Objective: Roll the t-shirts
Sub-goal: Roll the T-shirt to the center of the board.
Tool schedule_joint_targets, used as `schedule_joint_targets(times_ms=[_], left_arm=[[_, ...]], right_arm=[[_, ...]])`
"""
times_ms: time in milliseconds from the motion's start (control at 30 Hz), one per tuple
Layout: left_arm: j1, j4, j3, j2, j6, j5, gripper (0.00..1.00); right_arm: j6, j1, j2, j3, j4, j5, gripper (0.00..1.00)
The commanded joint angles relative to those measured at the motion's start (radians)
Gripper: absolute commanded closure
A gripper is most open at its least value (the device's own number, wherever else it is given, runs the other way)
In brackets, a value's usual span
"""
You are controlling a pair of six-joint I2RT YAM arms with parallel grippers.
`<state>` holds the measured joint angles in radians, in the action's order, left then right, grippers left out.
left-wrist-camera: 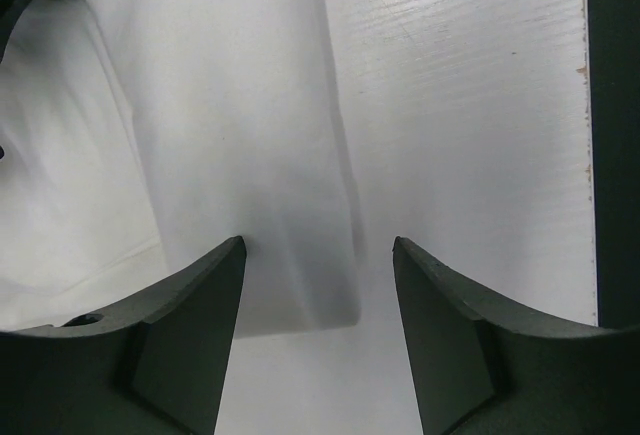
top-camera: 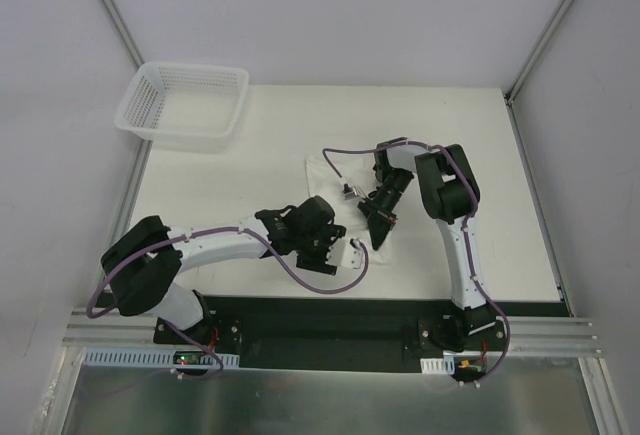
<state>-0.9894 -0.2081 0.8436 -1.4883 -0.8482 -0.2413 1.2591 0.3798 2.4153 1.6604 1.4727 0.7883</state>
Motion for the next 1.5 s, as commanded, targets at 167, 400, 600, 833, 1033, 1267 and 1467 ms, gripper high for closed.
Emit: schedule_joint_targets(times_ms=[167,400,600,833,1033,1267,1467], left_arm=[[-0.012,0.0,0.003,-0.104,-0.066,0.026,0.41],[-0.048,-0.011,-0.057,-0.158,-0.161,0.065,0.51],[-0.049,-0.016,-0.063,-0.167,-0.132,0.062,0.92],[0.003,-0.154,0.05,-0.162,-0.043,-0.101,1.0],[0.084,-0.243,0.205,-0.171,0.102,-0.306,1.0],[0.182,-0.352,0.339,-0.239,0.205,-0.521,1.0],[0.235,-0.402,0.39,-0.296,0.232,-0.627,1.0]], right_arm=[[0.023,-0.005,0.018,0.024,0.13,-0.023,0.94],[0.02,-0.025,-0.022,-0.023,0.098,0.005,0.92],[0.06,-0.142,-0.18,-0.023,0.095,0.11,0.35],[0.05,-0.258,-0.665,-0.005,-0.014,0.08,0.04],[-0.552,-0.286,-1.428,-0.689,-1.261,-0.291,0.04],[-0.607,-0.23,-1.305,-0.491,-0.827,-0.168,0.04],[-0.139,-0.038,-1.515,-0.908,-0.965,-0.33,0.04]])
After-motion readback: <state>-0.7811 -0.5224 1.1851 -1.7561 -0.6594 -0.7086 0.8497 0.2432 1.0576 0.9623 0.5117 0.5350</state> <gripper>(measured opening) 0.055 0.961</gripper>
